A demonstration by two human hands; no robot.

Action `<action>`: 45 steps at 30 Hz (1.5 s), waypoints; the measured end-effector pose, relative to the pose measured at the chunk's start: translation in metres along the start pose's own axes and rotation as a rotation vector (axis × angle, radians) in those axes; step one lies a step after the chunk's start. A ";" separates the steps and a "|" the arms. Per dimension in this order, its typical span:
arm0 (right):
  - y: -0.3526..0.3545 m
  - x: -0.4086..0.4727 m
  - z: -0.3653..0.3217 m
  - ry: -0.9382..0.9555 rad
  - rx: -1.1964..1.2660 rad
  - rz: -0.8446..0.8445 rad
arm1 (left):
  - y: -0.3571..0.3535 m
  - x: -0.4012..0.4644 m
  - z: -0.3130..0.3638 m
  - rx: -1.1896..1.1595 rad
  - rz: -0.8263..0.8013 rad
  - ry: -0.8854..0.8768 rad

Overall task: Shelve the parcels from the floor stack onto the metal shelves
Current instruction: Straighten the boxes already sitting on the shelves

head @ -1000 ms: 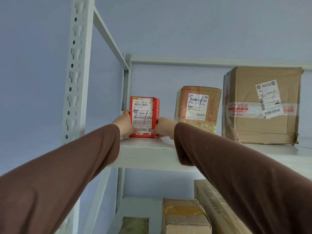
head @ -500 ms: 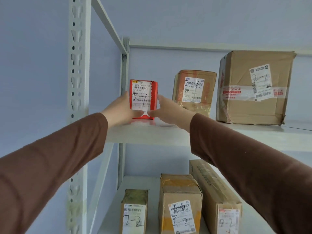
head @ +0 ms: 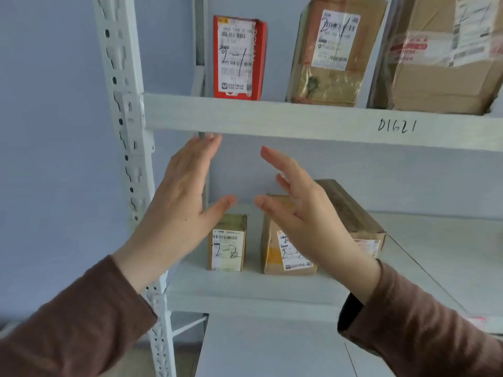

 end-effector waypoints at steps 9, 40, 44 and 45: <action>-0.095 -0.071 0.141 -0.442 0.131 -0.038 | -0.129 -0.090 -0.072 -0.076 -0.241 0.254; -0.196 -0.031 0.288 -0.823 0.014 -0.009 | -0.288 -0.096 -0.162 -0.238 -0.493 0.571; -0.194 -0.037 0.275 -0.814 -0.021 -0.061 | -0.284 -0.102 -0.161 -0.265 -0.471 0.568; -0.192 -0.040 0.268 -0.784 -0.029 -0.063 | -0.281 -0.105 -0.159 -0.264 -0.459 0.563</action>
Point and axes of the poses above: each hand's wrist, its own x-axis towards the middle knuckle, its own y-axis out of the back of the hand, z = x × y, the point moved 9 cm from there along x, towards the middle knuckle, and after that the axes turned 11 degrees about x, right-handed, at the moved point
